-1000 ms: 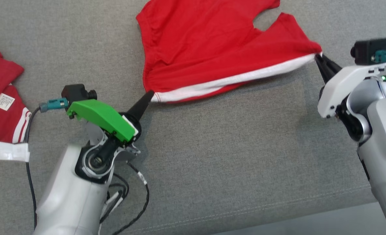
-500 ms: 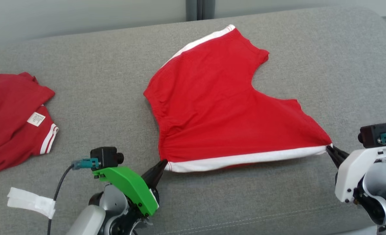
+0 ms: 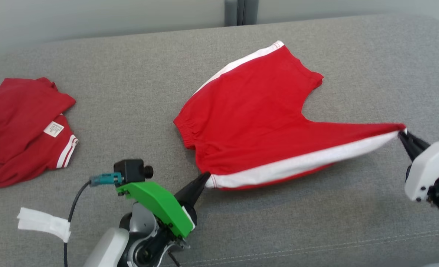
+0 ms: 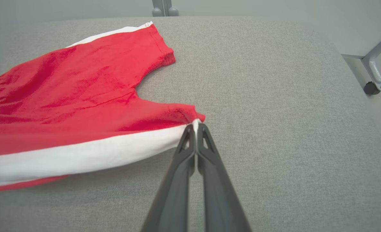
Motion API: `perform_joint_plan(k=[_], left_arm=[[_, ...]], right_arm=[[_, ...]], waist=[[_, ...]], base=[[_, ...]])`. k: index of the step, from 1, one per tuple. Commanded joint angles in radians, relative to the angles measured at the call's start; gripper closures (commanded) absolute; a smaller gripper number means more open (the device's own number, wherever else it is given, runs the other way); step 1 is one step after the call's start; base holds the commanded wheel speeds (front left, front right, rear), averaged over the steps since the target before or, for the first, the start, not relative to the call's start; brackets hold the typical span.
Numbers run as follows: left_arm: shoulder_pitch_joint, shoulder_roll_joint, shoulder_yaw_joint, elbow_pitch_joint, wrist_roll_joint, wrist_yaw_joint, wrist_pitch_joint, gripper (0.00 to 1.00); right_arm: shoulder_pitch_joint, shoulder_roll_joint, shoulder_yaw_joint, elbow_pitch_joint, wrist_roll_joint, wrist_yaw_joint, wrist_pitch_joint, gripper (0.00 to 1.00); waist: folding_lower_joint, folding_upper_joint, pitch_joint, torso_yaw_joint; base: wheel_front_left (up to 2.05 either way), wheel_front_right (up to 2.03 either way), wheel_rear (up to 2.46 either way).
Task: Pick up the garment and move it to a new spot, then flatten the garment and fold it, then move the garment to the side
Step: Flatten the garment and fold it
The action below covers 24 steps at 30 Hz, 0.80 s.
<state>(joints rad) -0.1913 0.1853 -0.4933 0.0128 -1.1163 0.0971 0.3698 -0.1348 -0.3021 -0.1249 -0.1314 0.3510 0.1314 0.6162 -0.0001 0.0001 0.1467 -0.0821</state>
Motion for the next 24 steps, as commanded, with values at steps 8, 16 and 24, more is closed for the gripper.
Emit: perform_joint_plan(k=[8, 16, 24], left_arm=[[-0.19, -0.075, 0.048, 0.057, -0.047, -0.03, -0.016, 1.0], [-0.361, -0.114, 0.06, 0.131, -0.069, -0.058, -0.039, 1.0], [-0.526, -0.129, 0.09, 0.254, -0.088, -0.046, -0.11, 1.0]], right_arm=[[-0.39, -0.025, 0.072, 0.253, -0.07, -0.001, -0.1, 1.0], [-0.68, -0.056, 0.161, 0.494, -0.122, -0.001, -0.146, 1.0], [-0.875, -0.069, 0.239, 0.665, -0.159, -0.001, -0.197, 1.0]], waist=[[0.0001, -0.0001, 0.156, 0.045], [0.0001, -0.0001, 0.273, 0.105], [0.0001, -0.0001, 0.341, 0.146]], base=[[0.0, 0.0, 0.0], [0.0, 0.0, 0.0], [0.0, 0.0, 0.0]])
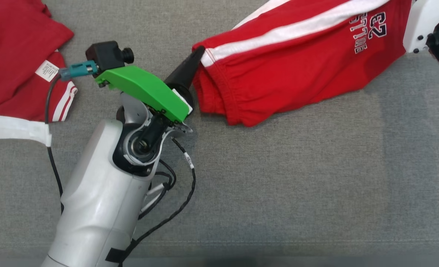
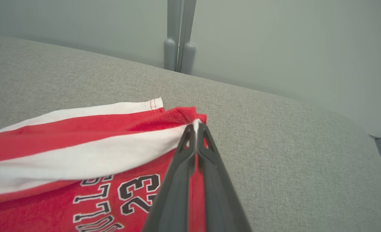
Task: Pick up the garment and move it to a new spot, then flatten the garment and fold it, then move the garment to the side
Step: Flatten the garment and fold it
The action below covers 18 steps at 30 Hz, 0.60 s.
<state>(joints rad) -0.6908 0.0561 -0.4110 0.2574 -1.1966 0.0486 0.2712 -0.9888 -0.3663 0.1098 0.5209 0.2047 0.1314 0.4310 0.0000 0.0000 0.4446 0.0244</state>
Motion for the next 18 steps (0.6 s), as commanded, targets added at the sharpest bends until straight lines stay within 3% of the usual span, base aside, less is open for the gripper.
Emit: perform_joint_plan(k=[1, 9, 10, 11, 12, 18], left_arm=[[-0.044, -0.001, 0.007, 0.027, -0.012, 0.002, -0.018, 1.0], [-0.144, -0.005, -0.012, 0.151, -0.039, -0.008, -0.081, 1.0], [-0.156, -0.004, -0.018, 0.164, -0.043, -0.01, -0.091, 0.76], [-0.169, -0.004, -0.025, 0.177, -0.041, -0.014, -0.103, 0.06], [-0.179, -0.004, -0.031, 0.191, -0.042, -0.014, -0.116, 0.0], [-0.214, -0.004, -0.059, 0.241, -0.074, -0.031, -0.194, 0.0]], right_arm=[[-0.043, -0.001, 0.013, 0.032, -0.016, -0.001, -0.022, 1.0], [-0.167, 0.031, 0.069, 0.187, -0.054, -0.001, -0.075, 1.0], [-0.179, 0.034, 0.074, 0.204, -0.056, -0.001, -0.081, 0.89], [-0.189, 0.041, 0.077, 0.218, -0.055, -0.001, -0.09, 0.41], [-0.196, 0.047, 0.076, 0.233, -0.05, -0.001, -0.098, 0.0], [-0.217, 0.065, 0.077, 0.289, -0.03, -0.001, -0.157, 0.0]], waist=[[0.0, 0.0, 0.049, 0.043], [0.0, 0.0, 0.077, 0.065], [0.0, 0.0, 0.079, 0.068], [0.0, 0.0, 0.081, 0.07], [0.0, 0.0, 0.082, 0.072], [0.0, 0.0, 0.078, 0.081]], base=[[0.0, 0.0, 0.0], [0.0, 0.0, 0.0], [0.0, 0.0, 0.0], [0.0, 0.0, 0.0], [0.0, 0.0, 0.0], [0.0, 0.0, 0.0]])
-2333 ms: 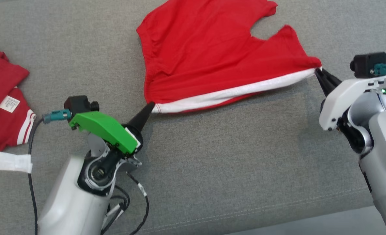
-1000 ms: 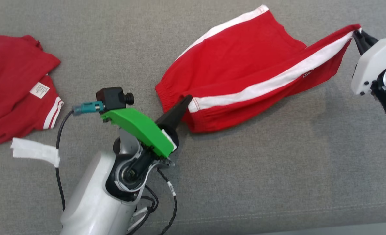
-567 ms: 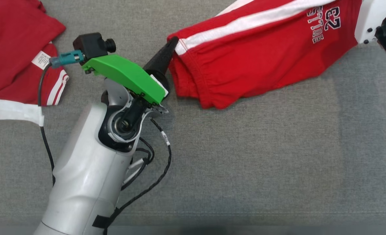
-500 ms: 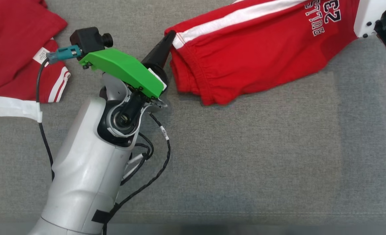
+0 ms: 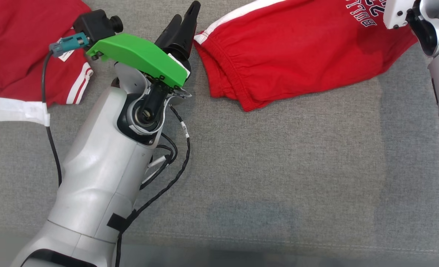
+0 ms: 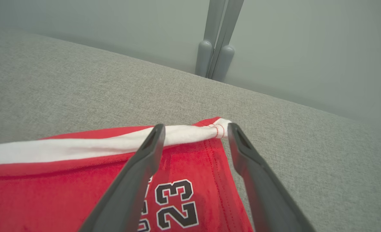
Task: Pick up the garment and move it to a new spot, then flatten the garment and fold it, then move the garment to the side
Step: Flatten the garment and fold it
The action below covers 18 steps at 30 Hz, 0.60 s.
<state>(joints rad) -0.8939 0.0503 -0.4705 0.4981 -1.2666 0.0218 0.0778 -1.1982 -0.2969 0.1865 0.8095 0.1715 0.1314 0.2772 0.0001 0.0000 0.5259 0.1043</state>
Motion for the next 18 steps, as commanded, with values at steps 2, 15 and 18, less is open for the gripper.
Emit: perform_joint_plan(k=[2, 15, 18], left_arm=[[-0.016, 0.001, -0.004, 0.021, 0.006, -0.01, -0.036, 0.0], [0.232, 0.091, -0.019, -0.059, 0.291, 0.003, -0.338, 0.0], [0.335, 0.097, 0.04, -0.163, 0.415, 0.049, -0.343, 0.0]], right_arm=[[-0.003, -0.006, -0.013, 0.021, 0.008, -0.001, -0.024, 0.0], [0.164, -0.012, -0.143, 0.077, 0.03, -0.001, -0.208, 0.0], [0.208, -0.002, -0.192, 0.099, 0.013, -0.001, -0.256, 0.0]], waist=[[-0.0001, 0.0, -0.016, 0.002], [-0.0001, 0.0, -0.165, -0.001], [-0.0001, 0.0, -0.199, 0.005]], base=[[0.0, 0.0, 0.0], [0.0, 0.0, 0.0], [0.0, 0.0, 0.0]])
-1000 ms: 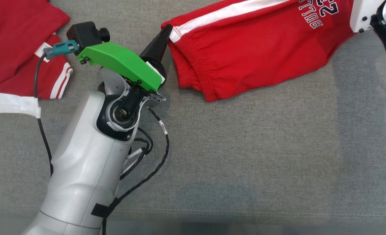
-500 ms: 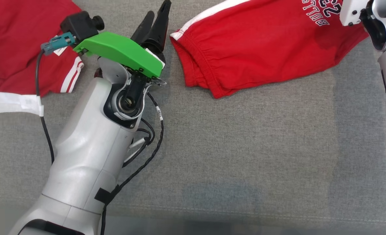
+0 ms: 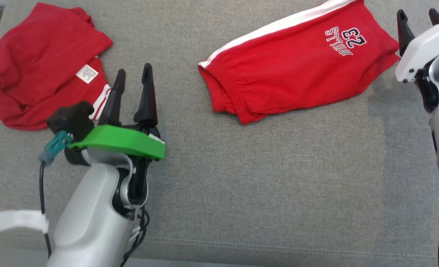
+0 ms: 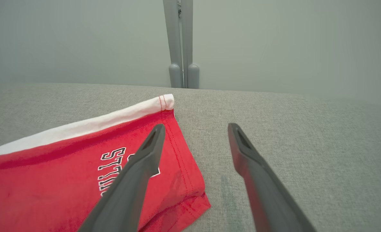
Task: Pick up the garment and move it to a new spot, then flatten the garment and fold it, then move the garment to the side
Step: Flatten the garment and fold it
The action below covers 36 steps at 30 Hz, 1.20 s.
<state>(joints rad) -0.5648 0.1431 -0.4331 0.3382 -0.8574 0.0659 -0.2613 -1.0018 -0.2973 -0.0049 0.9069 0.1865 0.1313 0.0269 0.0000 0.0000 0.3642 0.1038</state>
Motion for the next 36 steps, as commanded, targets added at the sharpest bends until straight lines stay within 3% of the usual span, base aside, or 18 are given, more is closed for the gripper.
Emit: perform_joint_plan(k=[1, 6, 10, 13, 22, 33, 34, 35, 36], left_arm=[[0.05, 0.004, 0.029, -0.044, 0.07, 0.02, -0.004, 0.0], [0.268, -0.042, 0.112, -0.247, 0.313, 0.029, -0.003, 0.0], [0.395, -0.049, 0.125, -0.333, 0.507, 0.013, -0.003, 0.0], [0.459, -0.057, 0.145, -0.377, 0.593, 0.005, -0.003, 0.0], [0.533, -0.077, 0.194, -0.421, 0.706, -0.024, -0.003, 0.0], [0.493, -0.088, 0.199, -0.428, 0.748, -0.032, -0.003, 0.0], [0.491, -0.089, 0.2, -0.426, 0.751, -0.031, -0.003, 0.0], [0.488, -0.09, 0.201, -0.425, 0.752, -0.031, -0.003, 0.0], [0.484, -0.09, 0.203, -0.424, 0.752, -0.031, -0.003, 0.0]], right_arm=[[0.027, 0.004, -0.014, 0.011, -0.01, -0.001, -0.019, 0.0], [0.085, 0.023, -0.093, 0.057, -0.046, -0.001, -0.081, 0.0], [0.106, 0.034, -0.161, 0.105, -0.085, -0.001, -0.114, 0.0], [0.105, 0.037, -0.21, 0.137, -0.111, -0.001, -0.124, 0.0], [0.04, 0.03, -0.321, 0.198, -0.187, -0.001, -0.119, 0.0], [0.006, 0.042, -0.401, 0.253, -0.275, -0.001, -0.087, 0.0], [0.006, 0.046, -0.406, 0.26, -0.283, -0.001, -0.081, 0.11], [0.01, 0.051, -0.411, 0.267, -0.289, -0.001, -0.074, 0.52], [0.015, 0.058, -0.414, 0.274, -0.296, -0.001, -0.07, 0.71]], waist=[[0.0, 0.0, -0.048, 0.007], [0.0, 0.0, -0.078, 0.014], [0.0, 0.0, -0.088, 0.029], [0.0, 0.0, -0.08, 0.041], [0.0, 0.0, -0.007, 0.08], [0.0, 0.0, 0.056, 0.106], [0.0, 0.0, 0.058, 0.106], [0.0, 0.0, 0.061, 0.106], [0.0, 0.0, 0.061, 0.105]], base=[[0.0, 0.0, 0.0], [0.0, 0.0, 0.0], [0.0, 0.0, 0.0], [0.0, 0.0, 0.0], [0.0, 0.0, 0.0], [0.0, 0.0, 0.0], [0.0, 0.0, 0.0], [0.0, 0.0, 0.0], [0.0, 0.0, 0.0]])
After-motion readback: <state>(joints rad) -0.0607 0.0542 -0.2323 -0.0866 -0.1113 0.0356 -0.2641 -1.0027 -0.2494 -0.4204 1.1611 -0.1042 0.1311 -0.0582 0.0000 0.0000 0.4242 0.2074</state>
